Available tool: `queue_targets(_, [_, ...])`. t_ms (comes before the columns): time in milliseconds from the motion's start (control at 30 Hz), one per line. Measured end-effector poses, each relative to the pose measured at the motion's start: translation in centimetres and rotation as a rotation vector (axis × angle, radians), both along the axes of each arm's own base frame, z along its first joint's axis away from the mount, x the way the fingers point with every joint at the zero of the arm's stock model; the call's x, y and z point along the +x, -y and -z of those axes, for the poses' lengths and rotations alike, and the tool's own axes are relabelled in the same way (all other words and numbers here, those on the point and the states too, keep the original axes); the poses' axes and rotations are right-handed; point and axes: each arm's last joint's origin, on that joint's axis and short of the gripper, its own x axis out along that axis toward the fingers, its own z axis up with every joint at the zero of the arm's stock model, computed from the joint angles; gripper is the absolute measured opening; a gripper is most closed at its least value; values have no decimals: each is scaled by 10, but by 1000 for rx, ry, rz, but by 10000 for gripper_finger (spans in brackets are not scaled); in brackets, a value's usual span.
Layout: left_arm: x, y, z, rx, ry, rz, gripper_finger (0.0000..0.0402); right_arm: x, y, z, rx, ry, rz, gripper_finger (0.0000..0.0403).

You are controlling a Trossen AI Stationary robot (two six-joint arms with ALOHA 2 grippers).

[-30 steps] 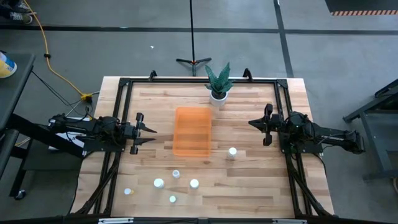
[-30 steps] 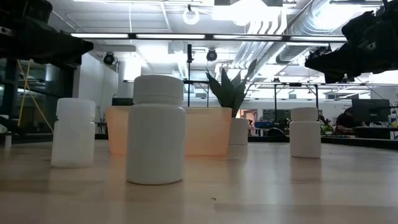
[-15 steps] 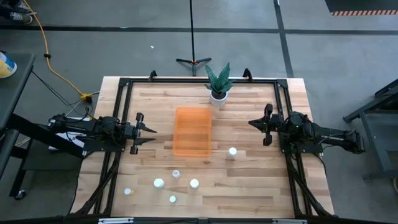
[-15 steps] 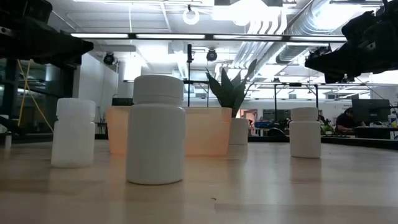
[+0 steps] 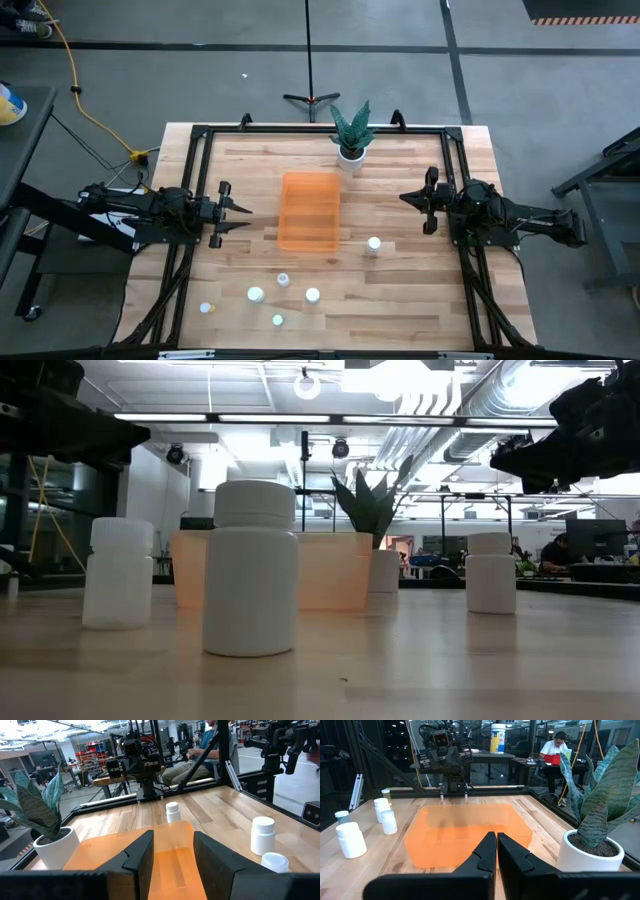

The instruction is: Pick and place pill bottles into a basket

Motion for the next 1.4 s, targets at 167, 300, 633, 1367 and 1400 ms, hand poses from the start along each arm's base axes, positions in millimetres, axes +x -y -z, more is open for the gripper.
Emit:
queue_targets(167, [0,0,0,0,0,0,172,0,0,0,0,0,0,7])
queue_targets(300, [0,0,0,11,1,-7,172,0,1,0,-99,-18,24,7])
queue_targets(633, [0,0,0,5,2,-10,172,0,1,0,-151,-26,28,7])
queue_targets(1367, [0,0,0,4,2,-11,172,11,2,-60,55,229,-9,114])
queue_targets(1400, [0,0,0,4,2,-11,172,14,2,-65,49,215,-30,132])
